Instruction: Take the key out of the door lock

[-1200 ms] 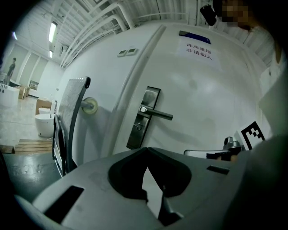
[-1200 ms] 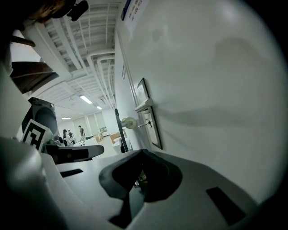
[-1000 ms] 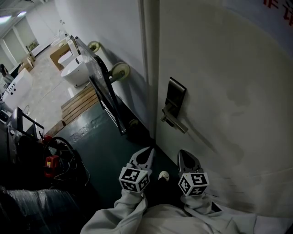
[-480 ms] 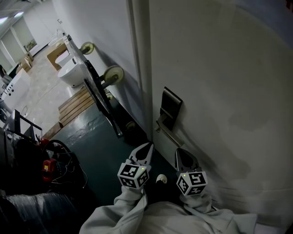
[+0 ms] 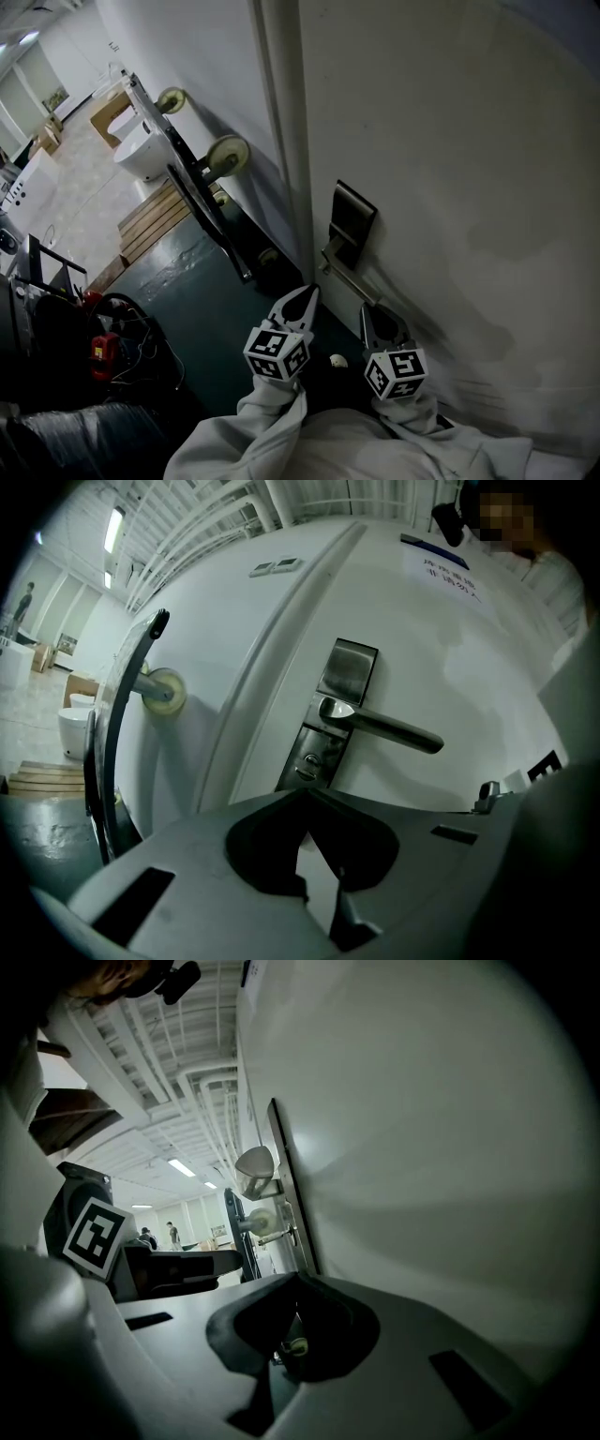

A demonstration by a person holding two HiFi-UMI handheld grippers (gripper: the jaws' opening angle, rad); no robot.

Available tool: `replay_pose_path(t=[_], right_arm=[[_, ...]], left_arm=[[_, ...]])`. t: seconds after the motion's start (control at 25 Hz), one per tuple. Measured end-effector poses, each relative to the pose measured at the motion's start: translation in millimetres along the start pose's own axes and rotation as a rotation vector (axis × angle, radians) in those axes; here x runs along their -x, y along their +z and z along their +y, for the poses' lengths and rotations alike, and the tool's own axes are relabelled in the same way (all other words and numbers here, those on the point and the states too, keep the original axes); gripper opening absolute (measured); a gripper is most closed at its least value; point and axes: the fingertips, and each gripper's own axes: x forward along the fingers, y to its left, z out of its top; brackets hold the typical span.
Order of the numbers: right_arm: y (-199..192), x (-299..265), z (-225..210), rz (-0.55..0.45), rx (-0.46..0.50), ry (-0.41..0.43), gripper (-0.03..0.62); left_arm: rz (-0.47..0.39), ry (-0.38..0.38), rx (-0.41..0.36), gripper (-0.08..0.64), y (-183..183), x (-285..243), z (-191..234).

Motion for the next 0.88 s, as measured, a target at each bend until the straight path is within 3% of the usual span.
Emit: replay_pose_path(t=[0.28,0.52,0.6,0.8,0.88], right_arm=[[7,-2,-4,-0.015,-0.049,-0.072,0.052],[0,-3,10,-0.022,-0.073,-0.105,0.052],[-3,-3,13,-0.027,-0.081,-0.117,0.052],[-10,0,15,-0.038,-0.095,-0.161,0.052],[-13,1,16,-0.04,-0.099,-0.177,0.052]], left_arm=[[0.036,-0.057,-0.003,0.014,11,-3,2],[0.081,-0.114,0.066,0.015,9,-2,7],[0.101,-0.135,0.138,0.015,4,-3,9],[0.111,-0.258,0.419,0.017,-2,-5,7],[0.112,-0.292,0.489,0.017,-2,-5,6]])
